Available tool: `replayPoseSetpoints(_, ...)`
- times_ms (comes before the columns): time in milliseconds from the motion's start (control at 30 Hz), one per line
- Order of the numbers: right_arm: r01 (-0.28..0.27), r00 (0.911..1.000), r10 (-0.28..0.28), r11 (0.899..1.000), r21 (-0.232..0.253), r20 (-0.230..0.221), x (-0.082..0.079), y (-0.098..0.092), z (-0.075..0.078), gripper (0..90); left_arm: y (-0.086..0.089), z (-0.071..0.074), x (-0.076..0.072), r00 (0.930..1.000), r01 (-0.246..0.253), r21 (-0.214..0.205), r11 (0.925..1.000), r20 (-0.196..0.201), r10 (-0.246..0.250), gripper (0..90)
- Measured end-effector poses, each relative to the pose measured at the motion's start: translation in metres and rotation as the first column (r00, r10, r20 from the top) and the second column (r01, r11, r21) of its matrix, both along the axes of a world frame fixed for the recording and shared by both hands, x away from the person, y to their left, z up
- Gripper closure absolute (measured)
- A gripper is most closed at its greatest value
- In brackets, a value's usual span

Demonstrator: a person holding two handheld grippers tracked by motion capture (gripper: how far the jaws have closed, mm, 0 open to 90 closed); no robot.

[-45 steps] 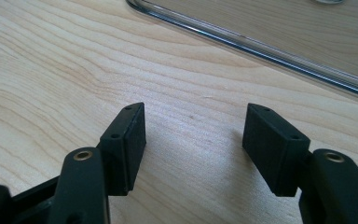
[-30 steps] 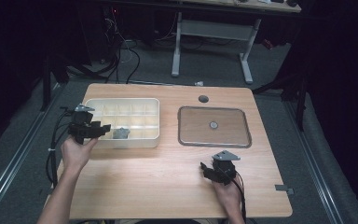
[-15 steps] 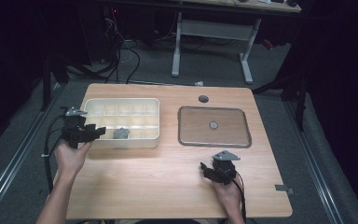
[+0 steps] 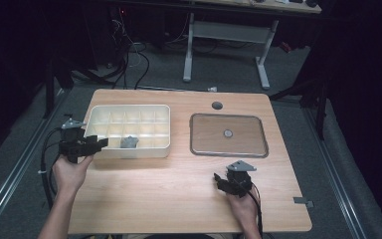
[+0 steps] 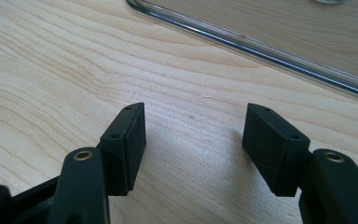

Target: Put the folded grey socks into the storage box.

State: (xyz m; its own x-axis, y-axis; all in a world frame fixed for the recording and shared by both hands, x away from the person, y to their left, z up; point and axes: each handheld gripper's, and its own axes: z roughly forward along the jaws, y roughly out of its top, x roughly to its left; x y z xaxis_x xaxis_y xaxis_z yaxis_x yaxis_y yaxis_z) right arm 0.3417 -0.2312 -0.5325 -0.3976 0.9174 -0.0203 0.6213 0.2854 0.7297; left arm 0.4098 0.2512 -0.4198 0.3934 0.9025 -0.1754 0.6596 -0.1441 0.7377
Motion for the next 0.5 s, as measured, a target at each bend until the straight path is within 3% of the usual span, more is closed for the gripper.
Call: replayPoseSetpoints(500,-0.002,1.0,0.002,1.0,-0.001,0.001,0.0,0.0,0.0,39.8,0.006,-0.001,-0.017,0.9999,-0.005,-0.018,0.9998,0.014,0.005,51.1)
